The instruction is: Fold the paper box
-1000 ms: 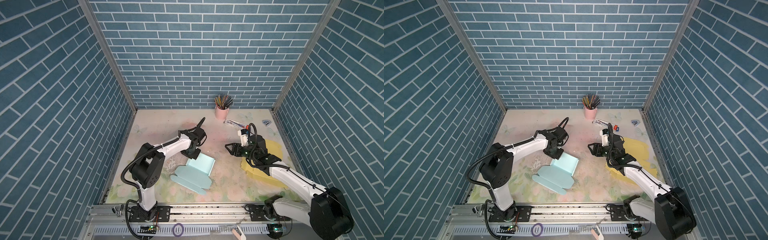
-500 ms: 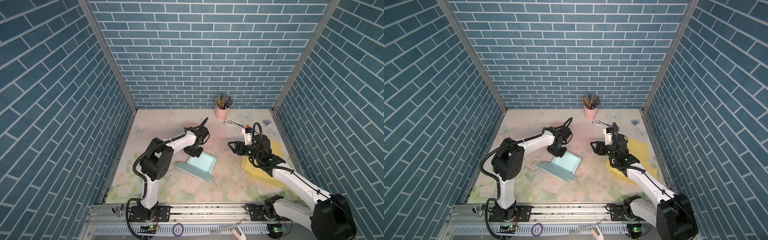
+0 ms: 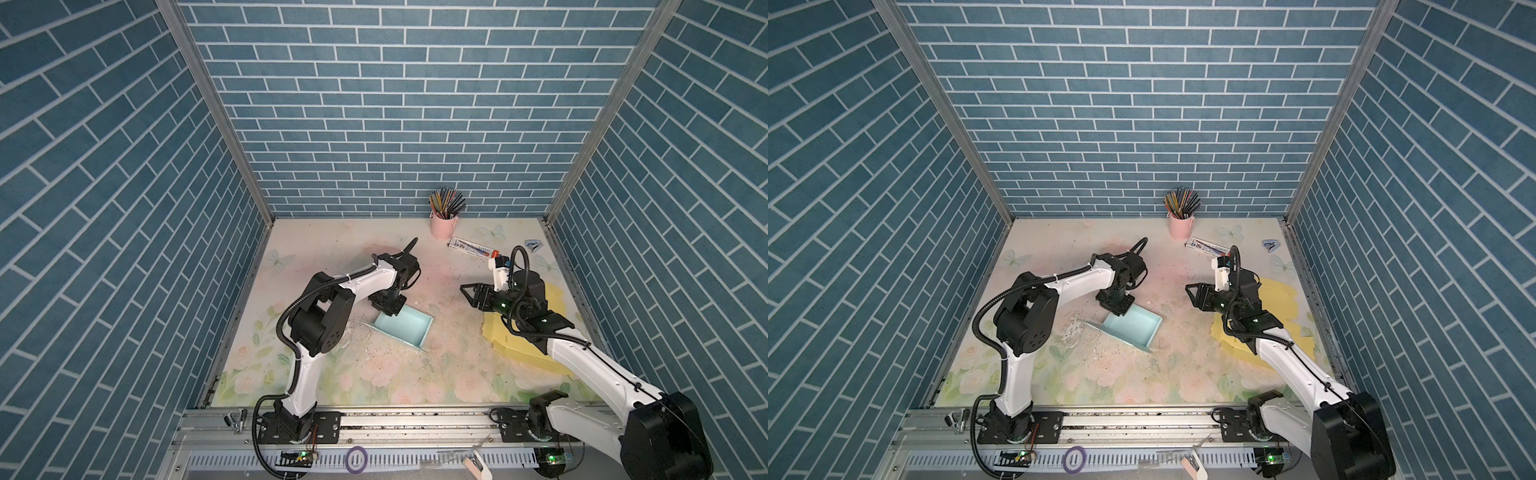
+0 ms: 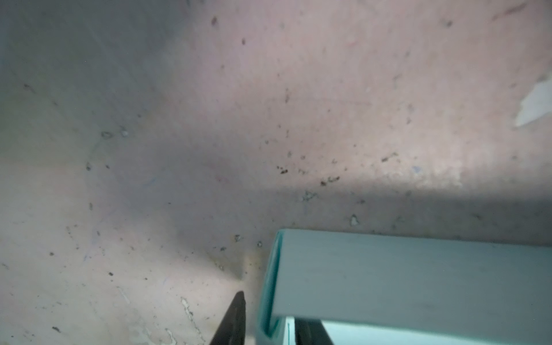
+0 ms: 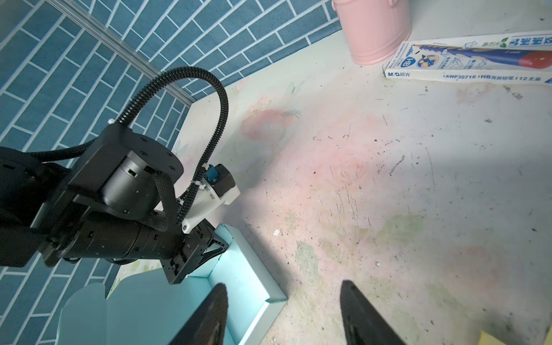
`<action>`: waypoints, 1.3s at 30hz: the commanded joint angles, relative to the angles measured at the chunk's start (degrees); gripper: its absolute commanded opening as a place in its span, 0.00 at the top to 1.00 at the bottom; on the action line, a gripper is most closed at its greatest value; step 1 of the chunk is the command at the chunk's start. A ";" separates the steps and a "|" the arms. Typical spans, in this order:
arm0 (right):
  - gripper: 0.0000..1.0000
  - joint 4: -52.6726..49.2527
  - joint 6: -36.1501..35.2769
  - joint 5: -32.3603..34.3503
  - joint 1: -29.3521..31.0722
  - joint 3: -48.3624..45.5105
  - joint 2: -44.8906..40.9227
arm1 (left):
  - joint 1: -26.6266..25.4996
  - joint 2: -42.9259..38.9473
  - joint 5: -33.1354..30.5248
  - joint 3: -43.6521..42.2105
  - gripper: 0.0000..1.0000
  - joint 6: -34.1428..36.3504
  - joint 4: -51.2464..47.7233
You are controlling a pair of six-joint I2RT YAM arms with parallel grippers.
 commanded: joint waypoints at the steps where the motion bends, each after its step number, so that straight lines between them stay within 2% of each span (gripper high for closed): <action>1: 0.39 -0.52 -0.70 -0.85 -0.31 -1.03 -1.50 | 0.40 -1.61 -1.64 2.74 0.59 0.16 -2.76; 9: 0.39 0.17 0.95 -0.58 -0.25 -2.05 -2.16 | 0.69 -9.58 -5.01 8.10 0.24 0.02 -8.30; 14: 0.39 -0.64 0.72 -1.03 -0.30 -1.38 -1.81 | -1.82 -21.28 -9.45 7.34 0.08 -4.04 -12.53; 22: 0.40 -3.70 -0.88 -2.96 -0.30 0.94 -0.12 | -9.43 -39.06 -14.34 -0.05 0.09 -21.38 -19.07; 26: 0.39 -4.15 -0.44 -3.34 -0.29 1.79 0.31 | -14.22 -44.56 -12.90 -6.05 0.09 -31.25 -17.90; 33: 0.40 -6.22 -0.24 -4.22 -0.21 3.54 0.10 | -21.16 -45.49 -13.12 -13.35 0.09 -41.98 -10.96; 39: 0.40 -9.09 -1.00 -4.65 -0.21 4.89 -0.78 | -22.69 -45.52 -14.35 -16.83 0.10 -46.69 -6.59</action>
